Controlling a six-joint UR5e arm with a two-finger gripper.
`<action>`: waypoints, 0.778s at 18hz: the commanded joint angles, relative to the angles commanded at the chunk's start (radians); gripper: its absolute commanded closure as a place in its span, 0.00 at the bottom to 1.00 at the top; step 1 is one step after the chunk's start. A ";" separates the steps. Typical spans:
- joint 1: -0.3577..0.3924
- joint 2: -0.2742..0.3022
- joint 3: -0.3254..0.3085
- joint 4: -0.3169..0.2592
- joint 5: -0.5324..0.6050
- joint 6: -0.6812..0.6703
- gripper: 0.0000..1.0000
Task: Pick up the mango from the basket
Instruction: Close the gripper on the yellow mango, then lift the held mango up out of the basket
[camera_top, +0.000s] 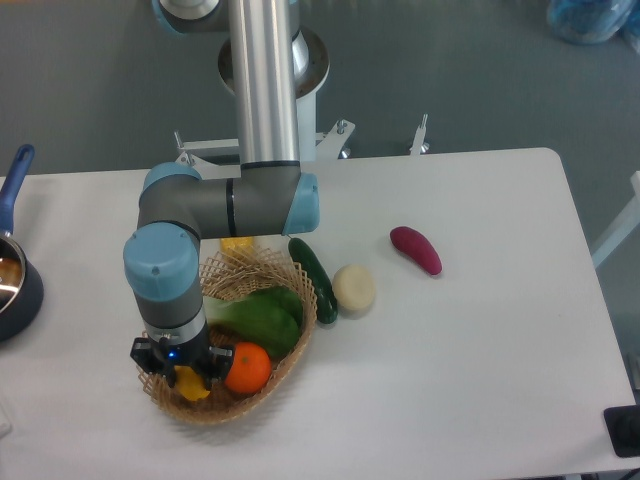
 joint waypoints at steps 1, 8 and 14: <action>0.002 0.012 0.000 -0.002 -0.003 0.000 0.55; 0.053 0.094 -0.015 -0.005 0.000 0.156 0.55; 0.196 0.149 -0.008 -0.005 0.003 0.363 0.54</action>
